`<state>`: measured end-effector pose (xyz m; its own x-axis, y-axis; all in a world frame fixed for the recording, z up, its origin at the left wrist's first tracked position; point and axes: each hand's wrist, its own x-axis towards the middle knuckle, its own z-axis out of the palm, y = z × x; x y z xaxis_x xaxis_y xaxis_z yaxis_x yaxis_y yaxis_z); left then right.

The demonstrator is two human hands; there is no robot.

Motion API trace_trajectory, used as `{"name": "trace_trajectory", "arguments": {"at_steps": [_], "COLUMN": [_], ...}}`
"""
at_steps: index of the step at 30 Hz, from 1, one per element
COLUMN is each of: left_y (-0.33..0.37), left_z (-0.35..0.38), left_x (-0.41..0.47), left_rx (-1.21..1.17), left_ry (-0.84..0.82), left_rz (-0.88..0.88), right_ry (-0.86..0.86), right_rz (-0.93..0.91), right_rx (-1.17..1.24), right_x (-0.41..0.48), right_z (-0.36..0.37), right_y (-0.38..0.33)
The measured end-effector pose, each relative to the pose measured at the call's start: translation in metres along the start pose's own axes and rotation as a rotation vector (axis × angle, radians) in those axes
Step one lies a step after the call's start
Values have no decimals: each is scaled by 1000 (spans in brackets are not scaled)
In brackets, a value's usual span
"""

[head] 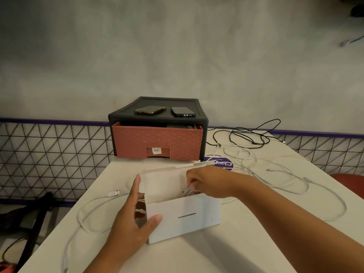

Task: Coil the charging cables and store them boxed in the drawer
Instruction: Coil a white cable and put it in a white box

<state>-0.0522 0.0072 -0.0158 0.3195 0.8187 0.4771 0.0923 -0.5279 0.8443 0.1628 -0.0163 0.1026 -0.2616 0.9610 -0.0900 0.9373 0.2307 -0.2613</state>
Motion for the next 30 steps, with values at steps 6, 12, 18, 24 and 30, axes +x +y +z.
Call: {"name": "trace_trajectory", "arguments": {"at_steps": [6, 12, 18, 24, 30], "left_y": [-1, 0, -5, -9, -10], "left_z": [2, 3, 1, 0, 1], "left_x": [0, 0, 0, 2, 3], "left_rx": [3, -2, 37, 14, -22], "left_ry": [1, -20, -24, -22, 26], "left_rz": [16, 16, -5, -6, -8], "right_ry": [-165, -254, -213, -265, -30], "right_rz": [12, 0, 11, 71, -15], "right_rx": [-137, -436, -342, 46, -72], "right_x": [12, 19, 22, -8, -22], "right_z": [-9, -3, 0, -8, 20], "right_y": [-8, -32, -29, -7, 3]}}
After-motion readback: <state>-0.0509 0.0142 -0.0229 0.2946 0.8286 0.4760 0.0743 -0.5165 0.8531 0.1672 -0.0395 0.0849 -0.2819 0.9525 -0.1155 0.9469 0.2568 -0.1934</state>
